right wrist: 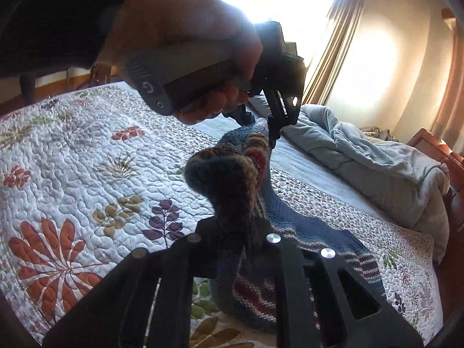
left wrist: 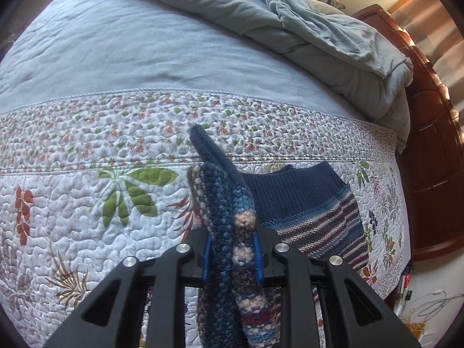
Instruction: Fold small clothes
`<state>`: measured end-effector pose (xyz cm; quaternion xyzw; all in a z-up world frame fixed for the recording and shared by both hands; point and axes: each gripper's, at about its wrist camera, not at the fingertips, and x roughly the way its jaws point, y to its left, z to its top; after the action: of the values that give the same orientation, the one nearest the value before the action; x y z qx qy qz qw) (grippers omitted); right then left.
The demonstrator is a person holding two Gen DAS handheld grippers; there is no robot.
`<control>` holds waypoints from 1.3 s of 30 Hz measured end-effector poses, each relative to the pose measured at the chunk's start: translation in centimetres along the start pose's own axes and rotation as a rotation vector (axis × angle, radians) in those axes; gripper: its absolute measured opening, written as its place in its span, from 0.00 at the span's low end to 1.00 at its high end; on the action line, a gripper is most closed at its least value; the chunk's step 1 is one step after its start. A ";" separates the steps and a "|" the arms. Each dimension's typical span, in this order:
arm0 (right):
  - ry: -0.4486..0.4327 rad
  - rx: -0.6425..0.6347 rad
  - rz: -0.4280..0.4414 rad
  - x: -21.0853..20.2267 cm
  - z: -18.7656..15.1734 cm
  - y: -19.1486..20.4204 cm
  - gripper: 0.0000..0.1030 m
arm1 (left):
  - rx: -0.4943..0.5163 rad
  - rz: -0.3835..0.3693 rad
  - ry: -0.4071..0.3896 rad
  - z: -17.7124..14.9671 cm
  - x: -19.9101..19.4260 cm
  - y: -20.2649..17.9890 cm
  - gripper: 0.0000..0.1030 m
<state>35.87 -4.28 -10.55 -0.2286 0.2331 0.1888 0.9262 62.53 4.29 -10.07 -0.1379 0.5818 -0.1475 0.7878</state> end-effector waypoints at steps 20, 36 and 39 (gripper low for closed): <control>-0.044 0.190 0.037 -2.1 -1.0 -7.7 0.10 | 0.072 0.066 0.006 1.7 0.3 -8.8 0.21; -0.062 0.300 0.020 -3.0 -2.4 -13.1 0.10 | 0.120 0.065 0.006 2.7 2.5 -15.1 0.21; -0.060 0.315 0.018 -3.0 -2.8 -14.0 0.10 | 0.127 0.068 0.010 2.7 2.9 -16.1 0.21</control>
<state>38.79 -18.00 -6.54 -0.0728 0.2338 0.1650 0.9554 64.81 -11.56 -5.58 -0.0671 0.5795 -0.1578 0.7967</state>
